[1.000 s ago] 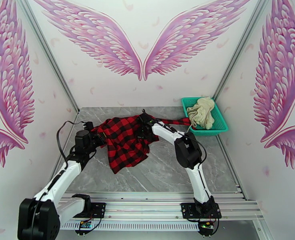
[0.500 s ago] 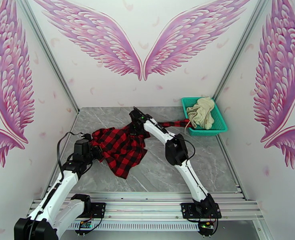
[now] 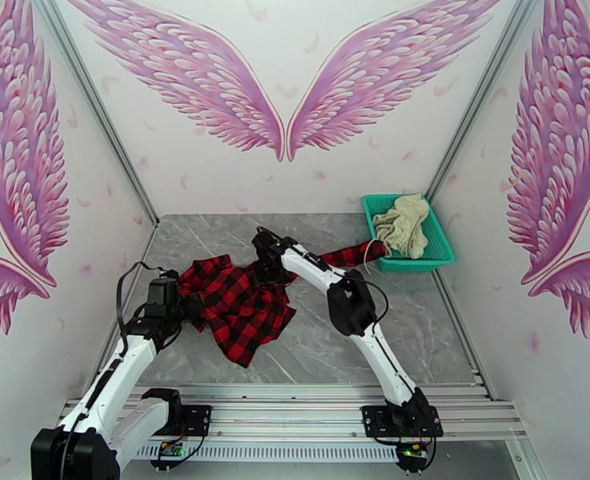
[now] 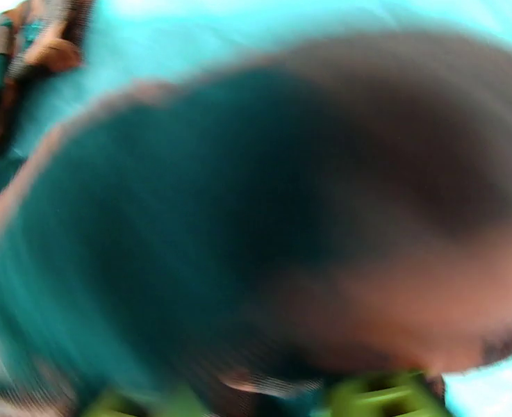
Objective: Fold and stack the mixed laundry pile
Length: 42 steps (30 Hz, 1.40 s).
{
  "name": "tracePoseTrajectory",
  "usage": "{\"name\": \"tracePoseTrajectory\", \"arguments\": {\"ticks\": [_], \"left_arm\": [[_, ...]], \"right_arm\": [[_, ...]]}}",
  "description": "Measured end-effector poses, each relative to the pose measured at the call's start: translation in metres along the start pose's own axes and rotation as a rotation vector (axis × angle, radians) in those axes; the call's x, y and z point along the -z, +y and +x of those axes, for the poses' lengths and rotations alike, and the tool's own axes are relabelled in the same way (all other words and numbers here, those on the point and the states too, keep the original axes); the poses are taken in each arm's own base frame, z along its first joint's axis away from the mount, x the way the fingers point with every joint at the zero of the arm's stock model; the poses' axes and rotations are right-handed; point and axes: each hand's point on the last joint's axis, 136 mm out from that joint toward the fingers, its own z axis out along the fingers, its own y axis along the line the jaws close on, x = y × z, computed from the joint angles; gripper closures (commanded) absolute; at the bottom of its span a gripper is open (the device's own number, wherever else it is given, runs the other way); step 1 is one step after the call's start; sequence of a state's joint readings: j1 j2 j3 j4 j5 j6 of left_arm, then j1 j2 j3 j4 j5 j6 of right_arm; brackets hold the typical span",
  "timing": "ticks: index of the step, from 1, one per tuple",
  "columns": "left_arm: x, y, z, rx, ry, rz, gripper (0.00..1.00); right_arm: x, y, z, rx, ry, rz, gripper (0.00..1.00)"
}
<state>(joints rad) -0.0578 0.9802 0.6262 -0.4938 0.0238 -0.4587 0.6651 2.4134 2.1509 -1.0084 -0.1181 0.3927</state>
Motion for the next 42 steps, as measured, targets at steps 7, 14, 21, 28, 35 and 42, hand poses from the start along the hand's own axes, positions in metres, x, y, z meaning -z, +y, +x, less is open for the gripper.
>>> {"name": "tracePoseTrajectory", "arguments": {"ticks": [7,14,21,28,35,42], "left_arm": [[-0.001,0.023,-0.01,0.032,0.048,-0.11,0.2],[-0.008,0.089,-0.008,0.267,0.106,-0.231,0.07],[-0.045,0.119,0.014,0.424,0.246,-0.242,0.15],[-0.076,0.126,0.004,0.447,0.291,-0.249,0.29],[-0.096,0.111,-0.011,0.44,0.253,-0.154,0.87],[-0.074,0.078,-0.045,0.377,0.103,-0.021,1.0]], "right_arm": [[0.094,-0.023,0.027,-0.068,-0.077,-0.029,0.3],[0.086,0.038,0.109,0.027,0.025,-0.143,0.27],[0.038,0.091,0.176,0.159,0.2,-0.189,0.26],[0.003,0.071,0.184,0.049,0.23,-0.109,0.4],[-0.002,0.049,0.171,-0.127,0.177,-0.094,0.83],[-0.003,0.027,0.144,-0.182,0.078,-0.028,1.0]]}}
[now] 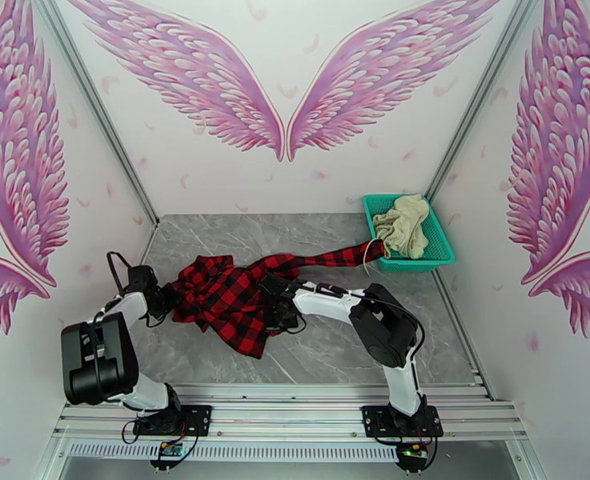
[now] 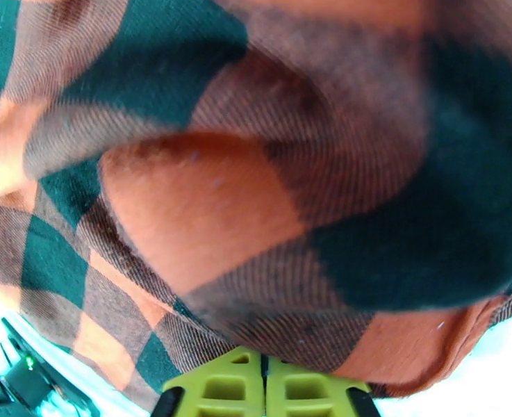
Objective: Fold and stack the mixed laundry pile
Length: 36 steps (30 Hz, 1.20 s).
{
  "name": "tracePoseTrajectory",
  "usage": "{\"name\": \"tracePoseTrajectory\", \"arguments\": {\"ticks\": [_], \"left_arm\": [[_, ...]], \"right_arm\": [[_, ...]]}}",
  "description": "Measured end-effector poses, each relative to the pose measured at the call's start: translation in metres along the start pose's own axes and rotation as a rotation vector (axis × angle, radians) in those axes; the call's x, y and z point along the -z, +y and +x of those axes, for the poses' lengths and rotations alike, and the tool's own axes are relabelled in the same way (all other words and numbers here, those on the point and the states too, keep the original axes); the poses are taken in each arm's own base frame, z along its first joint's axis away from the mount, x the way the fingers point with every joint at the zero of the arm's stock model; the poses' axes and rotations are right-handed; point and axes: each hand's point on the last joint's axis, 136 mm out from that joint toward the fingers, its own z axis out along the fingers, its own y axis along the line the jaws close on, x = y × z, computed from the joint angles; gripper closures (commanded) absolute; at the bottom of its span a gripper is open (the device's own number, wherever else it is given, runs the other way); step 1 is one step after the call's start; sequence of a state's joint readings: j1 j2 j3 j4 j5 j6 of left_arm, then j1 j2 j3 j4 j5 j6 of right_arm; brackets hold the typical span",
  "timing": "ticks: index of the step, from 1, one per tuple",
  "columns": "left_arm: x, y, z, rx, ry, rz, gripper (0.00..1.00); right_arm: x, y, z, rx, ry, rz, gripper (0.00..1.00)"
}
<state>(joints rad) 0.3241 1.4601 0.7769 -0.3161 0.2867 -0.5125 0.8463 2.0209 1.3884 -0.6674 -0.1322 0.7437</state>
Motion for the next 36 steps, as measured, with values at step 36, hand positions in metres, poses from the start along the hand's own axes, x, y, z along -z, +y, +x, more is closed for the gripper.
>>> {"name": "tracePoseTrajectory", "arguments": {"ticks": [36], "left_arm": [[0.573,-0.294,-0.027,-0.869,-1.095,0.829,1.0]], "right_arm": [[0.619,-0.086,-0.023,-0.012,-1.479,-0.042,1.0]]}}
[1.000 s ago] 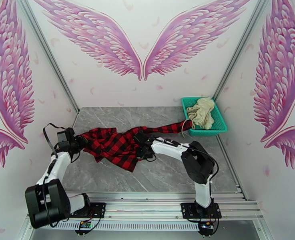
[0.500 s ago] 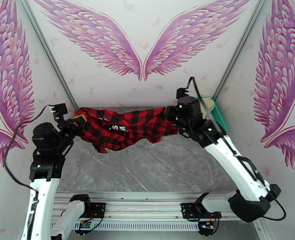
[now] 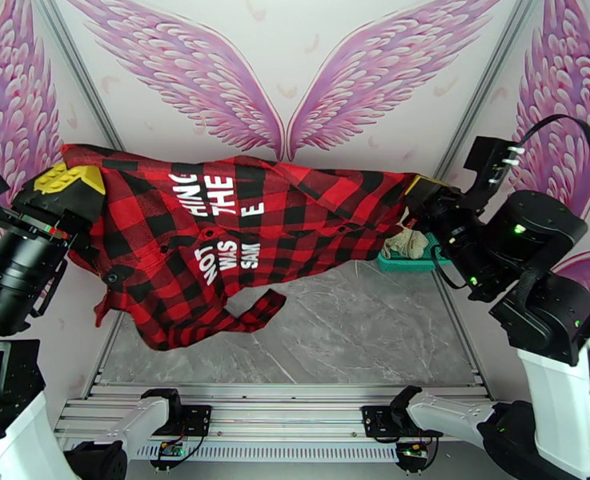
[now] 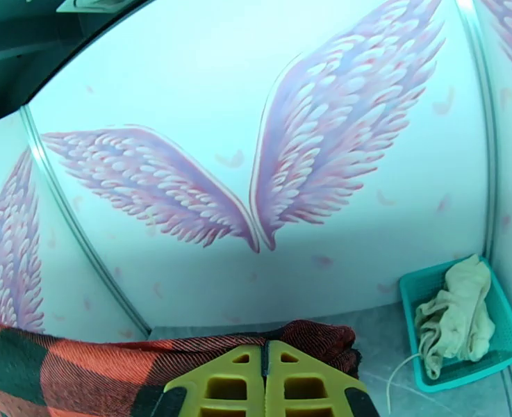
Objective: Fold and stack the mixed laundry pile
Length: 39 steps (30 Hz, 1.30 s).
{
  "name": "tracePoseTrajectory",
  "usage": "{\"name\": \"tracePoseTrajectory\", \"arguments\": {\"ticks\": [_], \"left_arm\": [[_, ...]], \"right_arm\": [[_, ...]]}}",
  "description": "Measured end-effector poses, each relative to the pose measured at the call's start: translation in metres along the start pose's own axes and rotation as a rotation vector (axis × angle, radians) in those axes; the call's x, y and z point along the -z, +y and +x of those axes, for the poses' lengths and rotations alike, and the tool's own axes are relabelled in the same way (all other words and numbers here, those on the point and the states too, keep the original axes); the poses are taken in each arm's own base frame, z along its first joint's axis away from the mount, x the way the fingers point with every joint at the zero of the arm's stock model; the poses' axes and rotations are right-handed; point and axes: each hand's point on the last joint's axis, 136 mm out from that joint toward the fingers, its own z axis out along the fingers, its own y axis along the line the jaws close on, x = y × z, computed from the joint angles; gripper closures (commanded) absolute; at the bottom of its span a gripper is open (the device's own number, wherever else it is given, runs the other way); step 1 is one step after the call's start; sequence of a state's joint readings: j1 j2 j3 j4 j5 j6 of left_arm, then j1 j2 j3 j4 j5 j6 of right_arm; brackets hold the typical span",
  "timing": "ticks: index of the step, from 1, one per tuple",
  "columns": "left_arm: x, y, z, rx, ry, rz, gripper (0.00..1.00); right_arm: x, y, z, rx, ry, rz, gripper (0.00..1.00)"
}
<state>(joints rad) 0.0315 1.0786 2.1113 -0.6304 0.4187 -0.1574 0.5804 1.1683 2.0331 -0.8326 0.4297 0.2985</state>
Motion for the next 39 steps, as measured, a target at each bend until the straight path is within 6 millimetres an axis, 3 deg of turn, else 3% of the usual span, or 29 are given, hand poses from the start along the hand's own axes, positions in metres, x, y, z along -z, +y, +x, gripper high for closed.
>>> {"name": "tracePoseTrajectory", "arguments": {"ticks": [2,5,8,10,12,14,15,17,20,22,25,28,30,32,33,35,36,39], "left_arm": [[-0.025,0.016,0.021,0.035,0.057,-0.014,1.0],[-0.084,0.055,0.079,0.106,0.176,-0.057,1.0],[-0.147,0.099,0.149,0.161,0.291,-0.103,1.0],[-0.184,0.126,0.196,0.183,0.354,-0.13,1.0],[-0.212,0.146,0.225,0.189,0.377,-0.153,1.0],[-0.234,0.16,0.233,0.178,0.352,-0.164,1.0],[-0.243,0.164,0.228,0.168,0.32,-0.161,1.0],[-0.251,0.165,0.208,0.145,0.249,-0.151,1.0],[-0.246,0.155,0.161,0.1,0.131,-0.134,1.0],[-0.234,0.144,0.122,0.063,0.048,-0.117,1.0],[-0.21,0.124,0.078,0.013,-0.018,-0.097,1.0],[-0.18,0.1,0.056,-0.019,-0.016,-0.08,1.0],[-0.157,0.085,0.061,-0.025,0.022,-0.07,1.0],[-0.132,0.071,0.086,-0.016,0.085,-0.062,0.98],[-0.119,0.065,0.106,-0.001,0.119,-0.057,0.91],[-0.09,0.054,0.163,0.045,0.222,-0.05,0.68],[-0.073,0.049,0.199,0.084,0.289,-0.048,0.56],[-0.019,0.03,0.314,0.216,0.512,-0.058,0.38]], "right_arm": [[-0.01,-0.003,0.002,0.022,0.004,0.029,1.0],[-0.058,-0.009,0.02,0.04,0.055,0.078,1.0],[-0.131,-0.021,0.055,0.021,0.131,0.111,1.0],[-0.185,-0.031,0.09,0.002,0.201,0.122,1.0],[-0.23,-0.04,0.121,-0.022,0.258,0.121,1.0],[-0.263,-0.044,0.141,-0.052,0.287,0.103,1.0],[-0.274,-0.043,0.143,-0.067,0.287,0.088,1.0],[-0.287,-0.034,0.129,-0.094,0.247,0.042,1.0],[-0.278,-0.012,0.081,-0.116,0.132,-0.048,1.0],[-0.258,0.003,0.038,-0.125,0.03,-0.113,1.0],[-0.22,0.018,-0.008,-0.11,-0.07,-0.175,1.0],[-0.184,0.02,-0.029,-0.08,-0.113,-0.193,1.0],[-0.166,0.015,-0.024,-0.063,-0.101,-0.187,1.0],[-0.155,0.003,-0.001,-0.054,-0.055,-0.17,1.0],[-0.154,-0.004,0.017,-0.048,-0.021,-0.158,1.0],[-0.151,-0.025,0.075,-0.036,0.087,-0.118,1.0],[-0.149,-0.037,0.112,-0.031,0.156,-0.097,0.99],[-0.127,-0.08,0.245,-0.026,0.409,-0.021,0.61]]}}
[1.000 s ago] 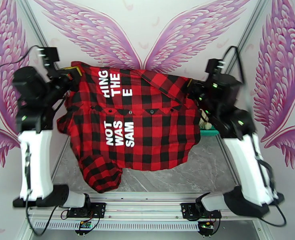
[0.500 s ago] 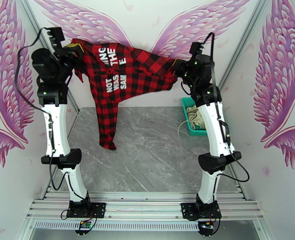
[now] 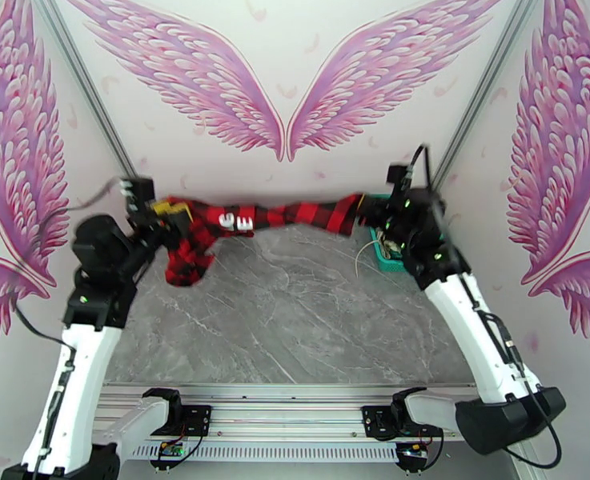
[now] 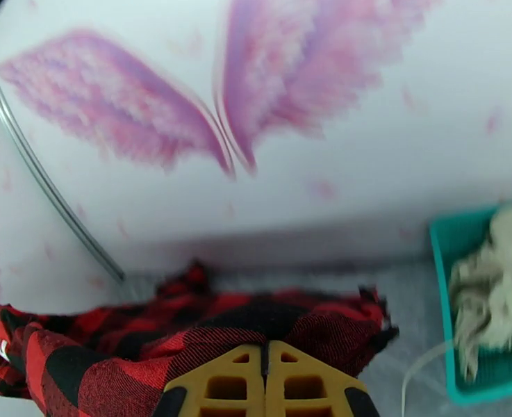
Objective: Fold and stack the mixed laundry pile
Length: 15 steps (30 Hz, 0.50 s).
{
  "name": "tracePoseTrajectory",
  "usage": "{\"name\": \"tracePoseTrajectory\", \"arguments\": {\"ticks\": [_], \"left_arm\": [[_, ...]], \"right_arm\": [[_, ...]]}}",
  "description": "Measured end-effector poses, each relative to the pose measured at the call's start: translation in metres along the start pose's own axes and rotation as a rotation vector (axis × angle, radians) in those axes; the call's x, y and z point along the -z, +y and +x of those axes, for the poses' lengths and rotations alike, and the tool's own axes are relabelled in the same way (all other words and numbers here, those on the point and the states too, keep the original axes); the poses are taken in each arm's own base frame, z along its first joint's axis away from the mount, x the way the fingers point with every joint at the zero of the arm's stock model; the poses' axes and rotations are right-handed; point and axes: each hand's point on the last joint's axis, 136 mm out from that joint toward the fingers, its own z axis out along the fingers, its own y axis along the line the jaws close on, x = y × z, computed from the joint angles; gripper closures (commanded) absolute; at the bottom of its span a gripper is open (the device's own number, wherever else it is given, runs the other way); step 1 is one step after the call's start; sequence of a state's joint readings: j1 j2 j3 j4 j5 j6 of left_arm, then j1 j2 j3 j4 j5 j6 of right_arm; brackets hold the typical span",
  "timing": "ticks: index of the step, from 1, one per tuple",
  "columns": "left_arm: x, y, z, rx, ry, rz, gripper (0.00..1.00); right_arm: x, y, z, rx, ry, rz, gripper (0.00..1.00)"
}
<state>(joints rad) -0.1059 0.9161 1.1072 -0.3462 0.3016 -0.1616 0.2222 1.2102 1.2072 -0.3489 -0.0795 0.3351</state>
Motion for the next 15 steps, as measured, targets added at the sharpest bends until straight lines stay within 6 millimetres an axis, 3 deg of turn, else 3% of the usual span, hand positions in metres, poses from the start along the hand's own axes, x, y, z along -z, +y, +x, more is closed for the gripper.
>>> {"name": "tracePoseTrajectory", "arguments": {"ticks": [1,3,4,6,7,10,15], "left_arm": [[0.0,0.002,0.045,0.05,0.085,-0.001,0.22],[0.011,0.005,0.125,0.141,0.238,-0.019,0.09],[0.022,0.005,0.157,0.189,0.298,-0.032,0.08],[0.04,0.008,0.187,0.243,0.343,-0.069,0.11],[0.048,0.01,0.19,0.262,0.341,-0.092,0.14],[0.056,0.018,0.185,0.293,0.313,-0.154,0.23],[0.028,0.04,0.214,0.389,0.494,-0.289,0.54]], "right_arm": [[-0.002,-0.017,0.047,-0.008,0.089,0.031,0.46],[0.01,-0.049,0.134,-0.028,0.244,0.103,0.36],[0.023,-0.062,0.167,-0.037,0.299,0.14,0.33],[0.047,-0.077,0.202,-0.06,0.344,0.188,0.3],[0.058,-0.081,0.207,-0.077,0.337,0.207,0.29],[0.069,-0.081,0.199,-0.109,0.287,0.221,0.29],[0.047,-0.083,0.204,-0.136,0.385,0.251,0.29]]}}
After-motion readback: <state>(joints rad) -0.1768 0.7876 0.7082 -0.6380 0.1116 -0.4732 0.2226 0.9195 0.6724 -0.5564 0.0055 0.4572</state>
